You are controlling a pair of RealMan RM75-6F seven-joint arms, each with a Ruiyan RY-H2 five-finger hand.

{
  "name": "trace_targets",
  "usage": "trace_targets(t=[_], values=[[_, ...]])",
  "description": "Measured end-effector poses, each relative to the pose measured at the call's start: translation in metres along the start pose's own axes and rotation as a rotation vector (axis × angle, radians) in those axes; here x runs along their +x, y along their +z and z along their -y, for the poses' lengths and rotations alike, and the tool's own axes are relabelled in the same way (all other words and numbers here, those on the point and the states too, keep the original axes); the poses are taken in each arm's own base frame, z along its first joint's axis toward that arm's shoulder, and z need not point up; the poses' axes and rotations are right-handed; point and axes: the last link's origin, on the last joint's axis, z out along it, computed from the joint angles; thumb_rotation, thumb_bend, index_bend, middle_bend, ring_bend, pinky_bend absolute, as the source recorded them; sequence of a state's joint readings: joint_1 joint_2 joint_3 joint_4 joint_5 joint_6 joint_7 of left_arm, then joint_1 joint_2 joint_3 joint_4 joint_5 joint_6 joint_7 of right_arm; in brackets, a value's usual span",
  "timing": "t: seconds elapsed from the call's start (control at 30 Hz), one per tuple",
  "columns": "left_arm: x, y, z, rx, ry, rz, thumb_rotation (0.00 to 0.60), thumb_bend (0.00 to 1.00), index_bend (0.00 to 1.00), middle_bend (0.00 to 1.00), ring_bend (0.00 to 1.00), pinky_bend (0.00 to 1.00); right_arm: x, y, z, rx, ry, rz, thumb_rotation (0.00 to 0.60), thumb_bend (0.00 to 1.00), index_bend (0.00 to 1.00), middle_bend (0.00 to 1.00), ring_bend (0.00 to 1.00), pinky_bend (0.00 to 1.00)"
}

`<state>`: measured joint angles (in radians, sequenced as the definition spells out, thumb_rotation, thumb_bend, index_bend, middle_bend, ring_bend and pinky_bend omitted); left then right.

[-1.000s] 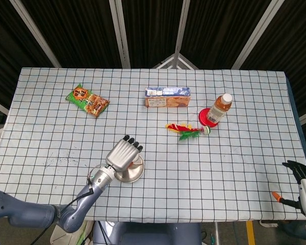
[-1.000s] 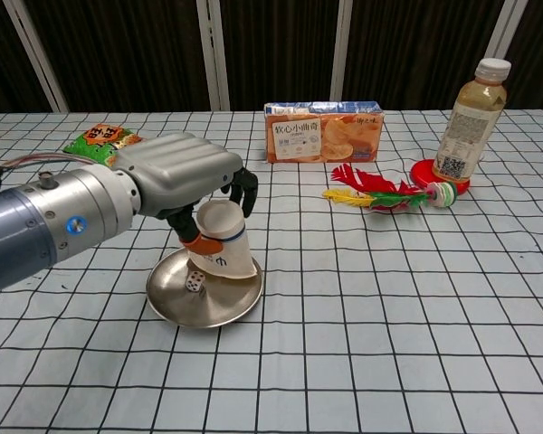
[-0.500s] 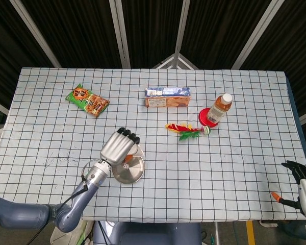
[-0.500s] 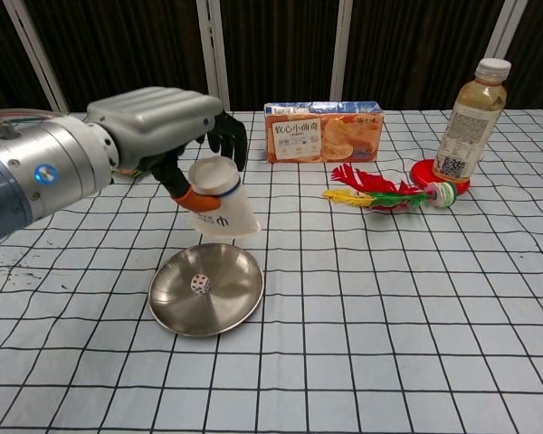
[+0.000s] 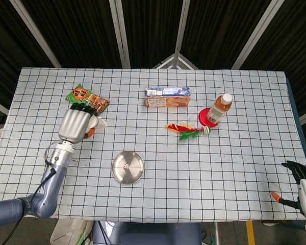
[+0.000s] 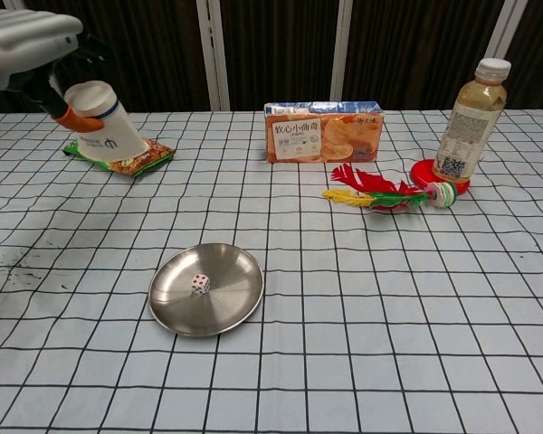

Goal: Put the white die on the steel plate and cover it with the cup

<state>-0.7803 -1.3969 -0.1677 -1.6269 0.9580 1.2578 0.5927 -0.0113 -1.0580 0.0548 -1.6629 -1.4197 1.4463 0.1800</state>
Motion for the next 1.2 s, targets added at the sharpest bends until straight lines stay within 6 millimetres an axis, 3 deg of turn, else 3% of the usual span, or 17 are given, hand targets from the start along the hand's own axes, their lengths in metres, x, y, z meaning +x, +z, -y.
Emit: trace_targets(t=[0.13, 0.23, 0.47, 0.7, 0.8, 1.0, 1.1, 1.2], values=[[-0.013, 0.000, 0.028, 0.082, -0.003, 0.087, 0.600, 0.41, 0.37, 0.31, 0.20, 0.21, 0.000, 0.000, 0.000, 0.001, -0.004, 0.001, 0.600, 0.10, 0.22, 0.19, 0.13, 0.00], [-0.024, -0.001, 0.039, 0.114, -0.014, 0.163, 0.600, 0.40, 0.36, 0.28, 0.18, 0.21, -0.001, 0.000, 0.001, 0.000, -0.008, 0.004, 0.600, 0.10, 0.22, 0.19, 0.13, 0.00], [-0.037, -0.002, 0.046, 0.140, -0.002, 0.246, 0.600, 0.39, 0.32, 0.22, 0.15, 0.19, -0.001, 0.000, -0.001, -0.010, -0.013, 0.015, 0.600, 0.10, 0.22, 0.19, 0.13, 0.00], [-0.043, -0.006, 0.043, 0.143, 0.024, 0.297, 0.600, 0.31, 0.11, 0.03, 0.00, 0.09, 0.000, -0.002, -0.002, -0.010, -0.012, 0.015, 0.600, 0.10, 0.22, 0.19, 0.13, 0.00], [-0.042, -0.007, 0.042, 0.139, 0.025, 0.309, 0.600, 0.26, 0.01, 0.00, 0.00, 0.05, 0.000, -0.002, -0.003, -0.012, -0.013, 0.017, 0.600, 0.10, 0.22, 0.19, 0.13, 0.00], [-0.029, -0.016, 0.032, 0.095, -0.031, 0.275, 0.600, 0.23, 0.00, 0.00, 0.00, 0.05, -0.001, -0.003, -0.003, -0.012, -0.013, 0.016, 0.600, 0.10, 0.22, 0.19, 0.13, 0.00], [-0.014, -0.033, 0.029, 0.063, -0.087, 0.199, 0.600, 0.24, 0.05, 0.01, 0.00, 0.05, 0.000, -0.003, -0.004, -0.015, -0.014, 0.017, 0.600, 0.10, 0.22, 0.19, 0.13, 0.00], [-0.002, -0.062, 0.037, 0.053, -0.105, 0.092, 0.600, 0.24, 0.11, 0.02, 0.00, 0.05, 0.000, -0.004, -0.003, -0.010, -0.015, 0.018, 0.600, 0.10, 0.22, 0.19, 0.13, 0.00]])
